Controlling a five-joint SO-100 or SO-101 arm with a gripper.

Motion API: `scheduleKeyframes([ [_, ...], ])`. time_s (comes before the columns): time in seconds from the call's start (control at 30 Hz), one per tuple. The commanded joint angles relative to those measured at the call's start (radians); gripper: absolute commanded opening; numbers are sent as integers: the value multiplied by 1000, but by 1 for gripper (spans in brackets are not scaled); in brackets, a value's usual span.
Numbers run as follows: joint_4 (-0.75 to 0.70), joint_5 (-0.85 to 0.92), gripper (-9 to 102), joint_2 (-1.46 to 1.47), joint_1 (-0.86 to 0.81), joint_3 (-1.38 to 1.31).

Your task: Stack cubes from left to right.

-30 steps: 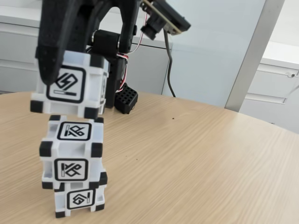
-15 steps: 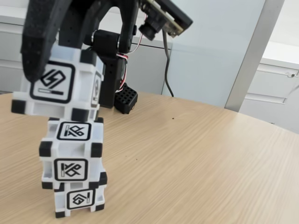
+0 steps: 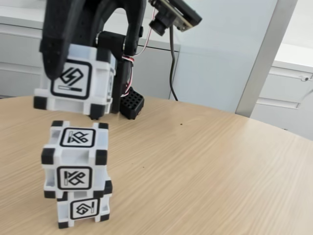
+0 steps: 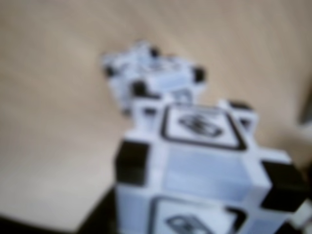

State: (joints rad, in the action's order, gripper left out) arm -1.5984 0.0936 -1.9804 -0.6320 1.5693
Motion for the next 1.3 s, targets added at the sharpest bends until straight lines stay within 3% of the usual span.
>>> scheduleKeyframes([
  [0.0, -8, 3, 18, -12, 6, -38],
  [0.8, 71, 21, 18, 117, 5, -35],
  [1.1, 66, 32, 31, 106, 6, -37],
  [1.27, 58, 38, 33, 100, 8, -37],
])
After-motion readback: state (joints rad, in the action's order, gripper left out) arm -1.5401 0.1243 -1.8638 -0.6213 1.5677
